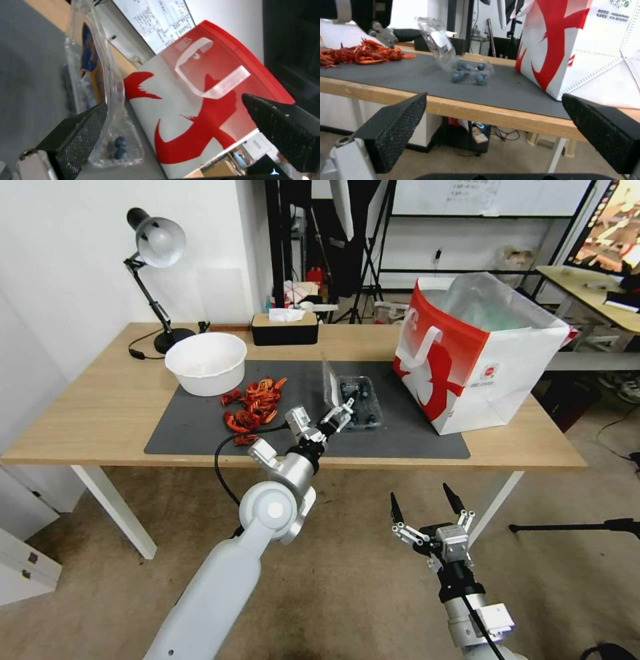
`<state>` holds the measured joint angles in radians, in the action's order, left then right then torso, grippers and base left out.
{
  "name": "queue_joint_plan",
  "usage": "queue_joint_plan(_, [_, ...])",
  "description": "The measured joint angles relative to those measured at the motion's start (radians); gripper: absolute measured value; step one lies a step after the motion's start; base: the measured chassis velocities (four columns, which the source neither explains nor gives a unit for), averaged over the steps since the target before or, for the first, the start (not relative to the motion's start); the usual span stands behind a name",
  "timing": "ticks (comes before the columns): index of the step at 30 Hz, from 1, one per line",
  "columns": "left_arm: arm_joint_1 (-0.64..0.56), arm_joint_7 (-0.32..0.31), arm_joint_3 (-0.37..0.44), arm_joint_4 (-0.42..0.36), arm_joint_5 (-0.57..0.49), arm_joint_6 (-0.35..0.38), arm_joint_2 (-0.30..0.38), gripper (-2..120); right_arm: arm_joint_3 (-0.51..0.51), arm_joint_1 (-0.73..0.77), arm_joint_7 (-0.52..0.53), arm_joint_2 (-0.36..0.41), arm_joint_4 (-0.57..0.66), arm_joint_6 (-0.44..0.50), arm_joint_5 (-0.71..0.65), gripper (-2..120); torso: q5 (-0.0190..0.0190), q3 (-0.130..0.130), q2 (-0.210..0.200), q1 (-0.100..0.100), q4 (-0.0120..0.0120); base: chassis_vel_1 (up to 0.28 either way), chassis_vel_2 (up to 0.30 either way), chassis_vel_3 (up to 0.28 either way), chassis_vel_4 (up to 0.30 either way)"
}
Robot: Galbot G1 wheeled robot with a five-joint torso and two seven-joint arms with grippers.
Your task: Close the takeout container lid, then place the container into the takeout bag.
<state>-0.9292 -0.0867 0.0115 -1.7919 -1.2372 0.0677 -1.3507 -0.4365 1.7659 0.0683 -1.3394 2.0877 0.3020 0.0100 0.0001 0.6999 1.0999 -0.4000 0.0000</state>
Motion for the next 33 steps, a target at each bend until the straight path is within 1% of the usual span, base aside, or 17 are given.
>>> queue_joint_plan(2, [0.014, 0.012, -0.015, 0.008, 0.01, -0.001, 0.002, 100, -0.001, 0.003, 0.0, 0.0, 0.003, 0.001, 0.0, 100, -0.0001, 0.0, 0.0, 0.0, -0.0001, 0.0, 0.0, 0.0, 0.0])
queue_joint_plan(14, [0.086, 0.015, -0.058, 0.045, 0.015, 0.001, 0.002, 100, -0.005, 0.006, 0.003, -0.001, 0.006, 0.005, 0.002, 100, -0.0001, 0.0, 0.0, 0.0, 0.0, 0.0, 0.0, 0.0, 0.0])
queue_joint_plan(17, [0.13, 0.014, -0.087, 0.079, 0.014, 0.002, -0.007, 100, -0.007, 0.004, 0.005, -0.002, 0.007, 0.005, 0.003, 100, 0.0, 0.0, 0.0, 0.0, 0.0, 0.0, 0.0, 0.0, 0.0])
queue_joint_plan(22, [0.153, 0.012, -0.104, 0.102, 0.014, 0.003, -0.02, 100, -0.007, 0.003, 0.006, -0.006, 0.007, 0.005, 0.004, 100, 0.0, 0.0, 0.0, 0.0, 0.0, 0.0, 0.0, 0.0, 0.0])
queue_joint_plan(25, [0.182, 0.0, -0.128, 0.14, 0.033, 0.003, -0.039, 100, -0.006, 0.003, 0.006, -0.009, 0.007, 0.005, 0.005, 100, 0.0, 0.0, 0.0, 0.0, -0.0001, 0.0, 0.0, 0.0, 0.0])
queue_joint_plan(31, [0.209, -0.005, -0.144, 0.17, 0.028, 0.008, -0.052, 100, -0.006, 0.001, 0.006, -0.01, 0.008, 0.004, 0.005, 100, 0.0, 0.0, 0.0, 0.0, 0.0, 0.0, 0.0, 0.0, 0.0])
queue_joint_plan(33, [0.224, -0.005, -0.153, 0.187, 0.02, 0.021, -0.055, 100, -0.006, 0.0, 0.006, -0.01, 0.008, 0.004, 0.005, 100, 0.0, 0.0, 0.0, 0.0, -0.0001, 0.0, 0.0, 0.0, 0.0])
